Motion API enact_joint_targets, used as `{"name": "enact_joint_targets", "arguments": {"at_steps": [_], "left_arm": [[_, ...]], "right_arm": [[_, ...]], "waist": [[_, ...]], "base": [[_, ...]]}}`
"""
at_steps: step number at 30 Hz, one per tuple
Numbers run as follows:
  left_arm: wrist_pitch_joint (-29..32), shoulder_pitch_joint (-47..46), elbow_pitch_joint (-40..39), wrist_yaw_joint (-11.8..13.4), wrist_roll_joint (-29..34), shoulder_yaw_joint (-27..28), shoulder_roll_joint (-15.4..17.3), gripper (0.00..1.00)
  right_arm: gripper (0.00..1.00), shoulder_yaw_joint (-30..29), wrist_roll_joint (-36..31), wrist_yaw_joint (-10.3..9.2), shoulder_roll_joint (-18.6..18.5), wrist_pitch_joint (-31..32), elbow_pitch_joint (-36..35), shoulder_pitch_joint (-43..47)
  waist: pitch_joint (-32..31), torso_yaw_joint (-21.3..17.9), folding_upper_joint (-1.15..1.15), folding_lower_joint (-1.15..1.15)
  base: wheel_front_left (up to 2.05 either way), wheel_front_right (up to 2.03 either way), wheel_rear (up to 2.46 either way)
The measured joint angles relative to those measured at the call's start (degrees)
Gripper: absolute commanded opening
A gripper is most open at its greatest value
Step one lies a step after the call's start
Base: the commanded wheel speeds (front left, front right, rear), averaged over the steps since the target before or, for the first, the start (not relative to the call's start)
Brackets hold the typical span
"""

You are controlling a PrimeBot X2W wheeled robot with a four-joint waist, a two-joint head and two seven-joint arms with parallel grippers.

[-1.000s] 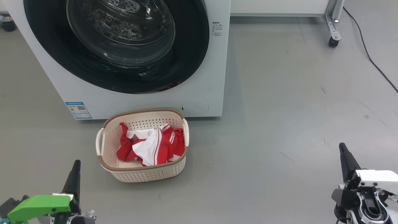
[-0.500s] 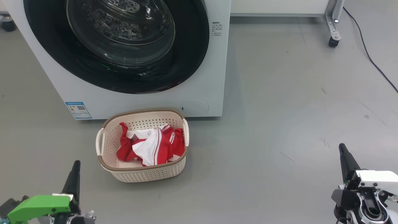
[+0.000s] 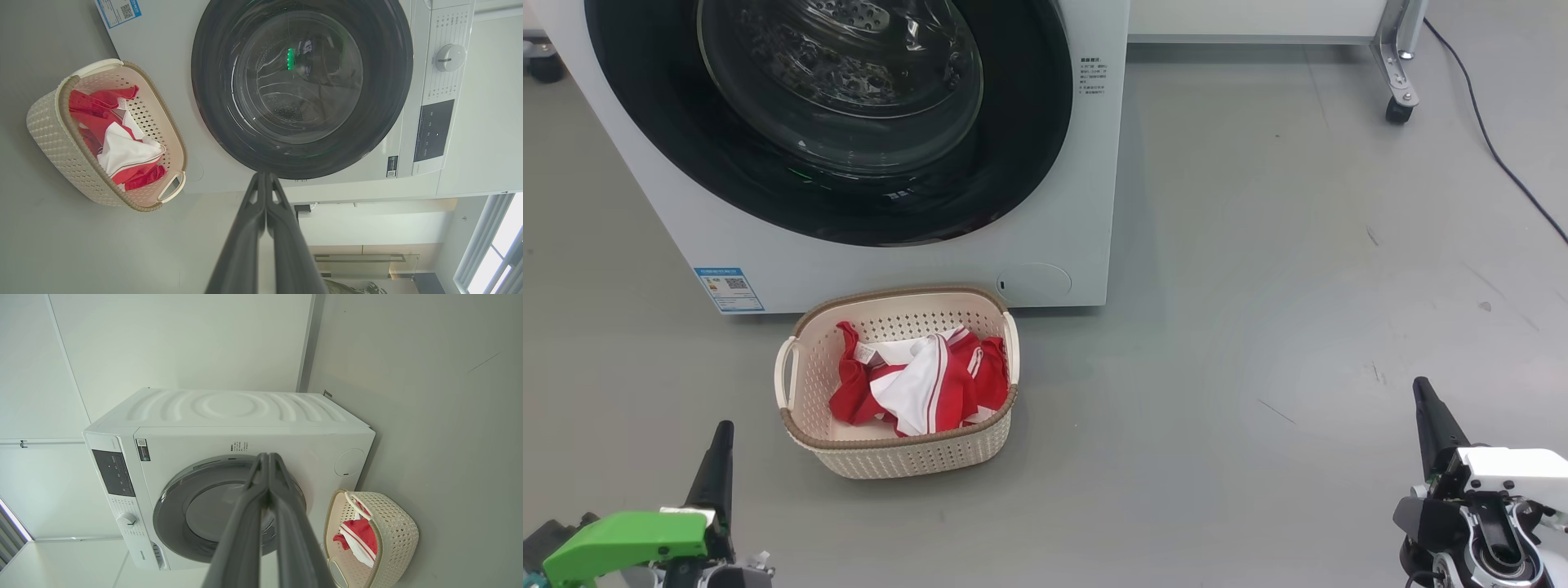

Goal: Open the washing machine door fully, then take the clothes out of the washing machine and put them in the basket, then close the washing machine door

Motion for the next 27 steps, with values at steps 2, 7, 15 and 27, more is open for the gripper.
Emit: {"name": "enact_joint_targets", "arguments": {"at_steps": [2,7,15,27], "left_arm": [[0.0,-0.1,0.0,0.0,0.0,0.0,0.0,0.00],[0.3,-0.1,0.1,0.0,0.0,0.0,0.0,0.00],[0.3,-0.2,0.1,0.0,0.0,0.1,0.0,0.00],[0.3,-0.2,0.2,0.0,0.0,0.1,0.0,0.00]], "right_arm": [[0.00,0.0,0.0,0.01,0.0,0.0,0.0,0.0],[0.00,0.0,0.0,0.01,0.0,0.0,0.1,0.0],[0.00,-0.1,0.0,0.31,0.0,0.1,0.2,0.0],[0.00,-0.1,0.0,0.31,0.0,0.2,0.2,-0.1]], "waist": [[0.0,0.0,0.00,0.00],[0.0,0.0,0.00,0.00],[0.0,0.0,0.00,0.00],[0.0,0.0,0.00,0.00]], "base": [[0.00,0.00,0.00],[0.00,0.00,0.00],[0.00,0.00,0.00],[0.00,0.00,0.00]]}}
